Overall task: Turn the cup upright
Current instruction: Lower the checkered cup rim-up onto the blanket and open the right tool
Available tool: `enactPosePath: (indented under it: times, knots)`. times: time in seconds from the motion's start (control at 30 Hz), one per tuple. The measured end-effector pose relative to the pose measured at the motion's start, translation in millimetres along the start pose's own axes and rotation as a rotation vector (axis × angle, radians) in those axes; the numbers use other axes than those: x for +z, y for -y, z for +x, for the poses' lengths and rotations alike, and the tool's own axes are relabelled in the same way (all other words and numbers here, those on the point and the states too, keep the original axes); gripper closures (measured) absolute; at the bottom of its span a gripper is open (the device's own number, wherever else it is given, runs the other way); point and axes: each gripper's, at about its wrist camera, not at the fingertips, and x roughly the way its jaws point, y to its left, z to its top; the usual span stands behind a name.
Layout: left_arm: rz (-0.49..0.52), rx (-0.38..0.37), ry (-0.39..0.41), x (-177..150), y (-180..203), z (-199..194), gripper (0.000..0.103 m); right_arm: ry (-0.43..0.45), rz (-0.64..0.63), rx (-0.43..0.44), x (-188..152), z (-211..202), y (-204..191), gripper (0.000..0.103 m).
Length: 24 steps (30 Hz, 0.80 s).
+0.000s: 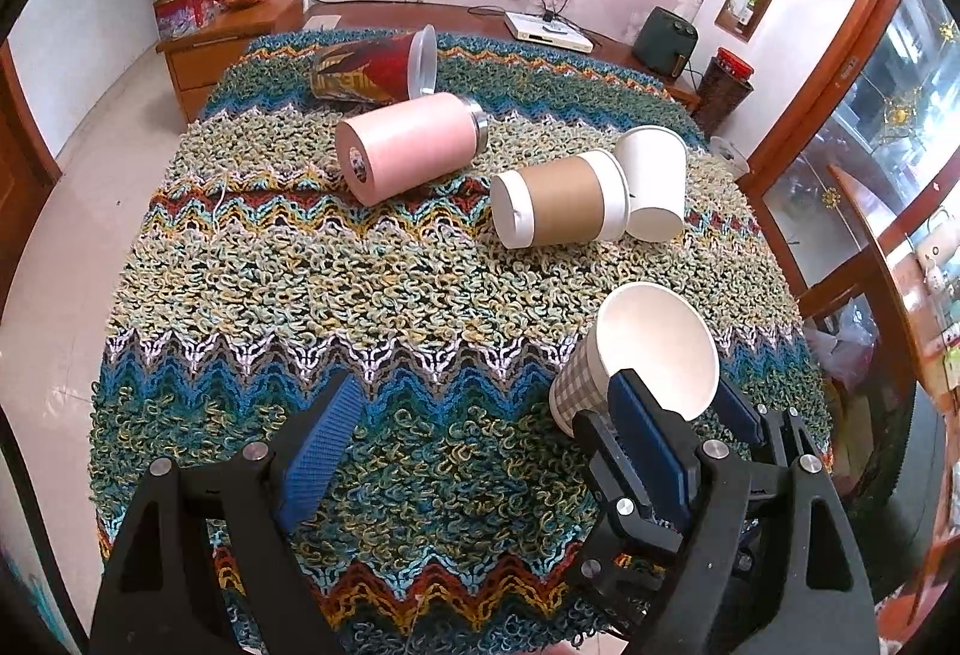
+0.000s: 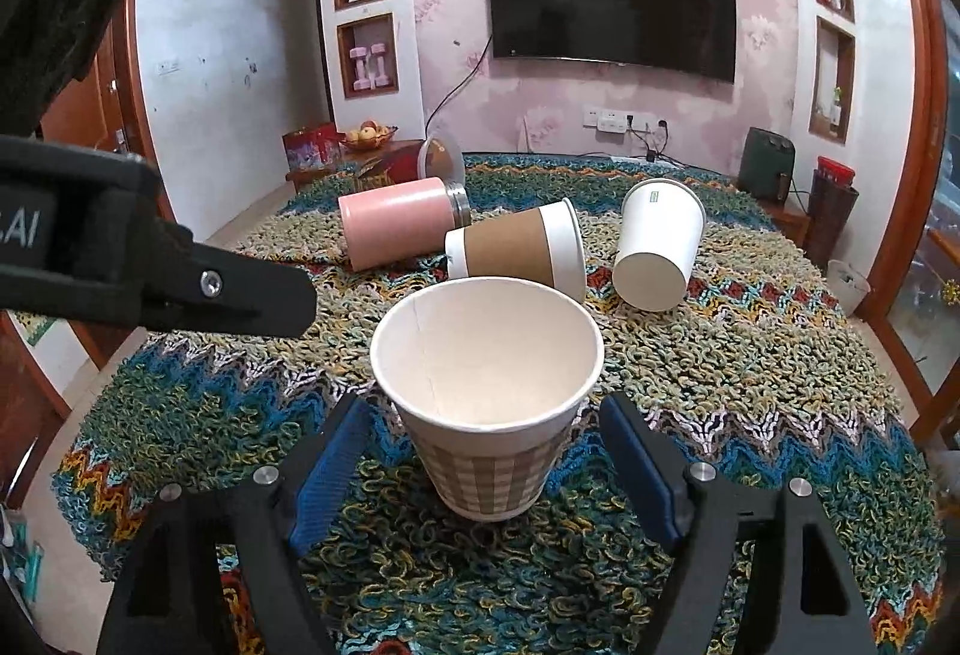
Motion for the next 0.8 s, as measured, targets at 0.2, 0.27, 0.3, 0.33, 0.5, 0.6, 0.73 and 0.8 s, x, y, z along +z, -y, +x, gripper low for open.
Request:
enactPosePath:
  times: [0.2,0.27,0.3,0.33,0.5,0.6,0.73,0.8]
  knots:
    - [0.006,-0.002,0.021,4.9,4.5,-21.5,0.017,-0.017,0.001,-0.013,6.6,-17.3,2.4,0.023]
    - [0.014,-0.004,0.026,8.3,8.5,-31.5,0.017,-0.029,0.011,-0.019,12.2,-28.3,5.2,0.023]
    - [0.019,-0.004,0.031,11.1,11.2,-38.4,0.017,-0.039,0.019,-0.021,16.7,-34.7,7.5,0.023]
    - [0.025,-0.005,0.038,14.5,14.7,-46.6,0.017,-0.054,0.028,-0.026,21.4,-40.2,9.7,0.023]
    - [0.052,-0.008,0.073,28.5,29.9,-82.1,0.016,-0.147,0.107,-0.026,52.8,-66.4,24.2,0.023]
    - [0.066,-0.01,0.088,35.5,38.6,-101.6,0.016,-0.183,0.151,-0.023,72.6,-81.0,31.7,0.023]
    - [0.078,0.002,0.096,42.3,47.2,-120.9,0.016,-0.206,0.165,-0.045,98.6,-101.3,36.2,0.023]
    - [0.077,0.01,0.092,45.2,50.0,-128.4,0.016,-0.232,0.175,-0.065,111.4,-107.3,37.7,0.023]
